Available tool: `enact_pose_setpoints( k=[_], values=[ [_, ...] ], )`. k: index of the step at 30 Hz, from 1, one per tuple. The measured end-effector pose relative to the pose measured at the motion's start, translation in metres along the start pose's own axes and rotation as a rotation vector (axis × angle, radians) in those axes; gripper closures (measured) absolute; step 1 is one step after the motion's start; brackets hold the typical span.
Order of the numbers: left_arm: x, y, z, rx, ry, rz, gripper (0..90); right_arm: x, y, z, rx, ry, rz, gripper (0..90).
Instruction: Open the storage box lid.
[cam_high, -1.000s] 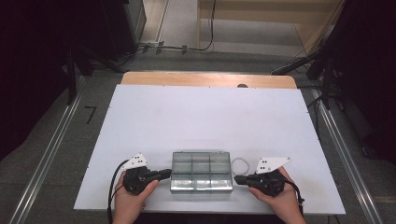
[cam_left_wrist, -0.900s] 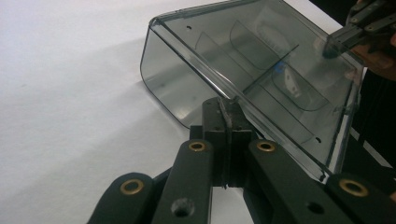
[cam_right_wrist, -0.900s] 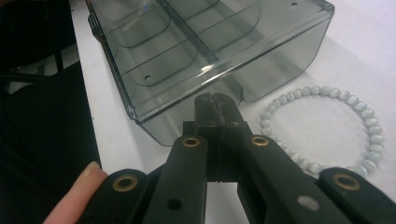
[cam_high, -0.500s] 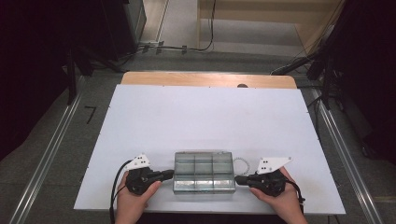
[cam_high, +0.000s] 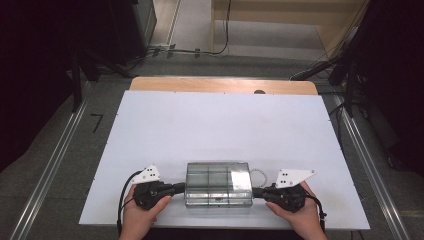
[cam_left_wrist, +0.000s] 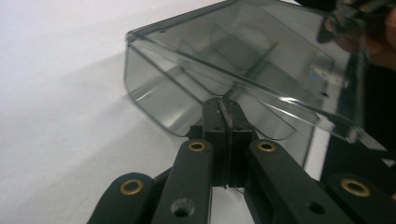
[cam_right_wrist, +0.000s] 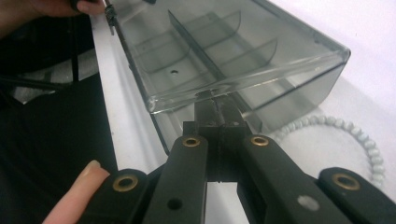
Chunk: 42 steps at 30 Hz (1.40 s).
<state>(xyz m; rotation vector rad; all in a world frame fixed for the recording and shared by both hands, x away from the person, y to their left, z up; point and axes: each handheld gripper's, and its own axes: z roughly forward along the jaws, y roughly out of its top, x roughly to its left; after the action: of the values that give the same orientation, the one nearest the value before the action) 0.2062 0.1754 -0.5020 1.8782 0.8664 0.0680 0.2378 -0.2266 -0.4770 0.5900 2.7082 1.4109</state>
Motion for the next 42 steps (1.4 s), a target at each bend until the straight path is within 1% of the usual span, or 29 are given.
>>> enact_pose_setpoints(
  k=[1,2,3,5,6,7,8,9,10,11,13,14,15,18,19,21,22,23,24,26,27,31,32,33,37,38,39,40,42],
  values=[
    [-0.001,0.001,-0.001,-0.002,-0.012,0.019,88.8,0.001,0.001,-0.001,-0.008,-0.003,-0.003,87.9],
    [-0.004,0.002,-0.003,-0.008,-0.028,0.055,88.0,0.002,0.002,-0.001,-0.013,-0.006,-0.005,87.9],
    [-0.004,0.002,-0.003,-0.008,-0.028,0.055,87.0,0.002,0.002,-0.001,-0.013,-0.006,-0.005,87.9],
    [-0.007,0.003,-0.004,-0.027,-0.039,0.079,86.4,0.004,0.004,-0.003,-0.034,-0.012,-0.007,87.9],
    [-0.010,0.005,-0.004,-0.044,-0.036,0.102,86.4,0.004,0.005,-0.004,-0.041,-0.016,-0.008,87.9],
    [-0.010,0.005,-0.004,-0.044,-0.036,0.102,86.4,0.005,0.005,-0.005,-0.046,-0.020,-0.010,88.0],
    [-0.013,0.006,-0.006,-0.070,-0.039,0.121,86.5,0.006,0.006,-0.005,-0.055,-0.021,-0.012,87.9],
    [-0.013,0.006,-0.006,-0.070,-0.039,0.121,86.8,0.007,0.007,-0.007,-0.063,-0.024,-0.015,88.0],
    [-0.016,0.008,-0.007,-0.092,-0.039,0.138,88.4,0.009,0.009,-0.008,-0.072,-0.026,-0.018,87.9],
    [-0.016,0.008,-0.007,-0.092,-0.039,0.138,89.3,0.009,0.009,-0.008,-0.072,-0.026,-0.018,87.9],
    [-0.020,0.009,-0.010,-0.120,-0.040,0.160,89.5,0.013,0.013,-0.010,-0.097,-0.033,-0.030,88.0],
    [-0.020,0.009,-0.010,-0.120,-0.040,0.160,89.4,0.014,0.014,-0.011,-0.105,-0.037,-0.031,88.0],
    [-0.020,0.010,-0.010,-0.131,-0.042,0.160,88.9,0.015,0.015,-0.012,-0.110,-0.040,-0.034,88.0],
    [-0.018,0.009,-0.012,-0.129,-0.048,0.156,78.4,0.016,0.019,-0.013,-0.127,-0.048,-0.035,88.0],
    [-0.017,0.009,-0.013,-0.128,-0.052,0.156,78.4,0.016,0.019,-0.013,-0.127,-0.048,-0.035,88.0],
    [-0.016,0.008,-0.018,-0.144,-0.049,0.161,71.0,0.016,0.022,-0.015,-0.139,-0.056,-0.037,88.0],
    [-0.016,0.008,-0.018,-0.144,-0.049,0.161,65.5,0.016,0.023,-0.015,-0.141,-0.058,-0.037,88.0],
    [-0.015,0.009,-0.020,-0.164,-0.032,0.158,59.5,0.016,0.024,-0.014,-0.140,-0.060,-0.038,88.0],
    [-0.015,0.009,-0.020,-0.164,-0.032,0.158,52.3,0.016,0.025,-0.014,-0.141,-0.062,-0.038,88.0],
    [-0.013,0.012,-0.018,-0.201,-0.002,0.134,39.5,0.016,0.028,-0.013,-0.142,-0.067,-0.040,88.0],
    [-0.013,0.012,-0.018,-0.201,-0.002,0.134,33.5,0.016,0.029,-0.012,-0.143,-0.071,-0.042,88.0],
    [-0.011,0.021,-0.011,-0.197,0.052,0.124,6.9,0.015,0.036,-0.011,-0.141,-0.079,-0.041,88.0],
    [-0.010,0.023,-0.010,-0.198,0.058,0.120,2.3,0.015,0.038,-0.010,-0.137,-0.083,-0.042,88.0],
    [-0.009,0.025,-0.008,-0.200,0.062,0.121,0.0,0.015,0.040,-0.010,-0.136,-0.088,-0.041,88.0],
    [-0.002,0.031,-0.003,-0.202,0.059,0.112,0.0,0.012,0.048,-0.010,-0.142,-0.098,-0.030,88.0],
    [0.003,0.034,-0.001,-0.205,0.059,0.105,0.0,0.011,0.050,-0.010,-0.144,-0.102,-0.029,88.0],
    [0.003,0.034,-0.001,-0.205,0.059,0.105,0.6,0.010,0.052,-0.010,-0.148,-0.102,-0.028,88.0],
    [0.008,0.037,0.000,-0.214,0.048,0.107,3.0,0.010,0.054,-0.010,-0.149,-0.105,-0.024,88.0],
    [0.010,0.039,0.001,-0.217,0.043,0.113,9.2,0.008,0.057,-0.010,-0.152,-0.107,-0.021,88.0]
  ],
)
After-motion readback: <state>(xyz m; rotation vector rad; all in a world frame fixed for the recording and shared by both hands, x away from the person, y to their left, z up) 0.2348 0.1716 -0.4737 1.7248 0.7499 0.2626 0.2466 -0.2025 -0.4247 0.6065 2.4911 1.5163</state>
